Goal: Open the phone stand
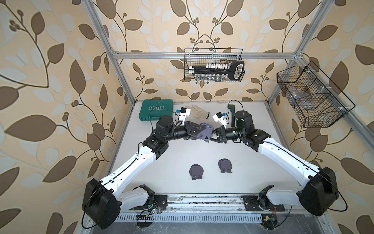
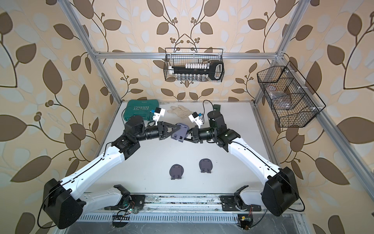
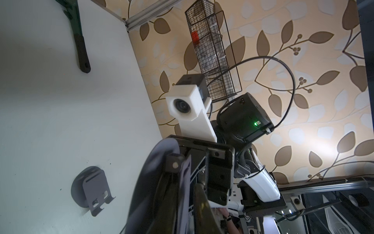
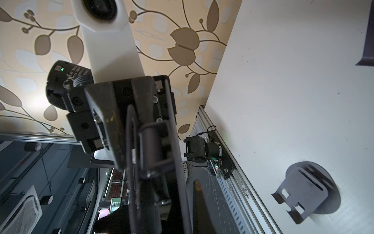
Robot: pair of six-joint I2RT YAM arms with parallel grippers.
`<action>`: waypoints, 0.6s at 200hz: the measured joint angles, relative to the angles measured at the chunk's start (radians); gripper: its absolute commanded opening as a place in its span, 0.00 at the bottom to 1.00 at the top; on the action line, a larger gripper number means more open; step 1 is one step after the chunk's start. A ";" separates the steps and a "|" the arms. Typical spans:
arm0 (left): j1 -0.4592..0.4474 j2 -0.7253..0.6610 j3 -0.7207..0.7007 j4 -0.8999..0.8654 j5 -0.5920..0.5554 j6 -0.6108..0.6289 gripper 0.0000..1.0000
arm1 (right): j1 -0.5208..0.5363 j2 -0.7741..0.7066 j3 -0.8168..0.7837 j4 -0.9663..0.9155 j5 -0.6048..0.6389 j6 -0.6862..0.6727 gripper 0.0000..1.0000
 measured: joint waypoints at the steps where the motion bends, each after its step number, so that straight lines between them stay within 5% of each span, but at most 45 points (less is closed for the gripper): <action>1: 0.000 0.001 0.002 -0.003 0.002 0.002 0.15 | 0.000 0.000 0.000 -0.002 -0.002 -0.002 0.00; 29: 0.002 0.024 0.037 -0.065 0.055 0.053 0.00 | 0.000 0.000 0.001 -0.036 -0.036 -0.024 0.00; 120: 0.001 0.046 0.094 -0.145 0.100 0.153 0.00 | -0.047 0.017 -0.048 0.063 -0.159 0.063 0.00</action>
